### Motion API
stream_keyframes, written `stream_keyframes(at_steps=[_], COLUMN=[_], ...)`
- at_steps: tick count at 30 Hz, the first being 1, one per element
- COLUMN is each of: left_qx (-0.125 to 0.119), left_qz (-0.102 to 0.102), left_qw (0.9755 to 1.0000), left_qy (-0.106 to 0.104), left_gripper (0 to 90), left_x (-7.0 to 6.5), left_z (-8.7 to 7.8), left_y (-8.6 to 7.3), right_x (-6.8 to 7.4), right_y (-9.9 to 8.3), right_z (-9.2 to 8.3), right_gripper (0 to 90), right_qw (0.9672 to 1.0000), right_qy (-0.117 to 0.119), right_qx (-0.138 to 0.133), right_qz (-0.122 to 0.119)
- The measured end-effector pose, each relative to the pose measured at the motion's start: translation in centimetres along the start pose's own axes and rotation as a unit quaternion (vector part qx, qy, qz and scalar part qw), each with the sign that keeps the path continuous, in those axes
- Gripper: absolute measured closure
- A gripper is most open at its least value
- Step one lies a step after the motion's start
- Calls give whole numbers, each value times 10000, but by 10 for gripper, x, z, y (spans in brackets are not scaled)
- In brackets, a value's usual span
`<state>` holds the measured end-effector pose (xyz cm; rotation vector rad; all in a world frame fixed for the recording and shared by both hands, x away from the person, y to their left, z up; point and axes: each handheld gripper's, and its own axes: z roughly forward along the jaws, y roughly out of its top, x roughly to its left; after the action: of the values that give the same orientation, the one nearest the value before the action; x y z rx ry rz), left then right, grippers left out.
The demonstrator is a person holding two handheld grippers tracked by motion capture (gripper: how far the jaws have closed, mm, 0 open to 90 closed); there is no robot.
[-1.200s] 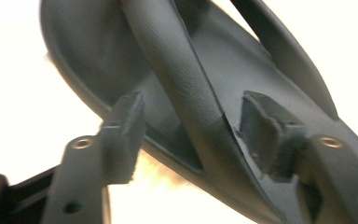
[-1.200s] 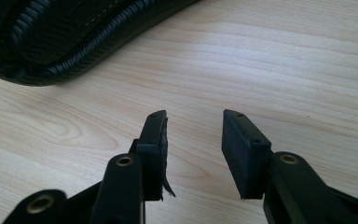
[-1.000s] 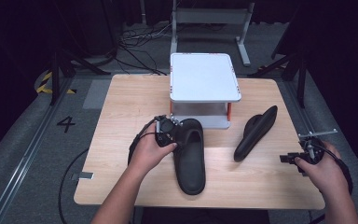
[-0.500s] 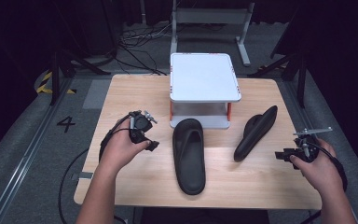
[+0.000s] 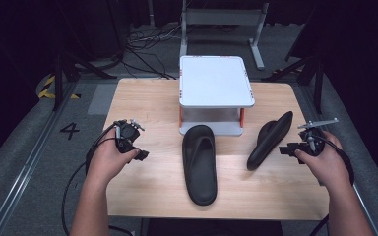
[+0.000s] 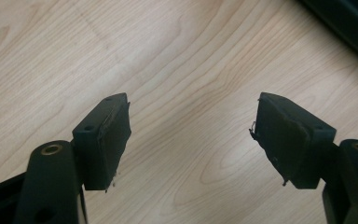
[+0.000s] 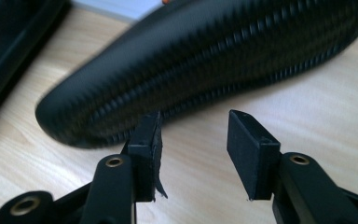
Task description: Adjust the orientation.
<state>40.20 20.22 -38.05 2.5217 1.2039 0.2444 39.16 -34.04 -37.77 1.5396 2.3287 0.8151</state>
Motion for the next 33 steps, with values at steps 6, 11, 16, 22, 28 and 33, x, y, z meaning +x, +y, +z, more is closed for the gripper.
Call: stream_keyframes(at_steps=[6,11,16,22,28,33], left_qx=[53,-66,-18,-10,23,28], left_qz=[-71,62,31,95,100,75], left_qw=[10000,9998,9998,9997,9997,9997], left_qy=[-13,-166,-187,-204,-217,-234], left_gripper=[277,278,279,279,280,280], left_x=[4,-1,-1,-4,-4,-3], left_z=[2,0,2,4,7,8], left_y=[-5,-3,-2,0,0,0], right_x=[16,16,18,21,24,21], right_y=[38,63,79,90,90,85], right_z=[-1,3,11,27,37,37], right_gripper=[574,590,636,784,849,885], right_qw=[9996,9996,9989,9965,9937,9936], right_qy=[-52,-41,-136,-170,-233,-221], right_qx=[10,33,157,379,568,608], right_qz=[-267,-290,-409,-730,-940,-921])
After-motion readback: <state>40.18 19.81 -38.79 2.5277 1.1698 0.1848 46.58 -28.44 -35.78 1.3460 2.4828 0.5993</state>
